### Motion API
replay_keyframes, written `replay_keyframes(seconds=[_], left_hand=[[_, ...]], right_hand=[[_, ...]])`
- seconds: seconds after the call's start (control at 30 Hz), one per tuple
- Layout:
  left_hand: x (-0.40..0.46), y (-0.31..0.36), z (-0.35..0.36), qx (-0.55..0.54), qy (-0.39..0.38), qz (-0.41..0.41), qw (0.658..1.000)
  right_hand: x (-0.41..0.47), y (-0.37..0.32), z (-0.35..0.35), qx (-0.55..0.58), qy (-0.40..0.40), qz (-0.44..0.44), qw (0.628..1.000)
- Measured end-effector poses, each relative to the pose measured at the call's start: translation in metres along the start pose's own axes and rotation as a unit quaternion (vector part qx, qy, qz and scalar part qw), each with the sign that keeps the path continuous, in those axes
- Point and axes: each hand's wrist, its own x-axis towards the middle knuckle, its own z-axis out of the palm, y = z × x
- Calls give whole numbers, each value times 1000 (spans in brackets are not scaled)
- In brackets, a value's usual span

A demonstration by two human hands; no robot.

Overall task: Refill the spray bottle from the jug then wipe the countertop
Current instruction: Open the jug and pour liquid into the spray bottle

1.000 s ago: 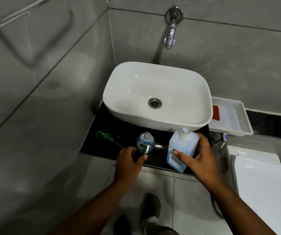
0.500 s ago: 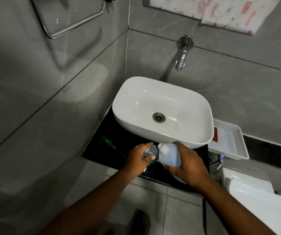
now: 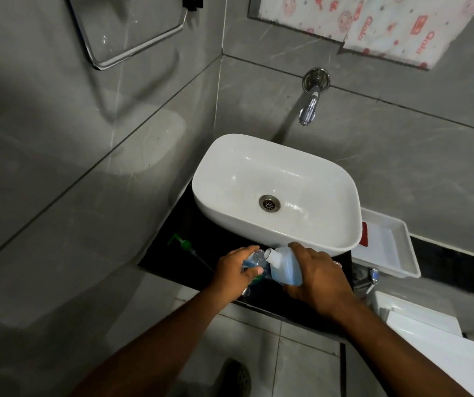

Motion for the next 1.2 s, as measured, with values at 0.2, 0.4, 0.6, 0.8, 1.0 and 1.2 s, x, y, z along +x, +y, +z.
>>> replay_keyframes(seconds=[0.2,0.4,0.6,0.8,1.0,1.2], left_hand=[[-1,1,0,-6,-4,-1,1000],[-1,1,-1,-12,-7,-7,1000],[-1,1,-1,-18,-5,-12,1000],[0,0,0,-19,-9,-13,1000],[0,0,0,-20,-10,-14,1000],[0,-2,1,-11,-7,-13,1000]], right_hand=[[5,-5,-10,-60,-9,-4,998],[7,-11,-16,-116,-1,-16,993],[9,-13,-18,-132,0,-19,991],[10,-15,-22,-147,-6,-22,989],[12,-18,-27,-158,-14,-23,987],[12,-21,-30,-165,-18,-25,986]])
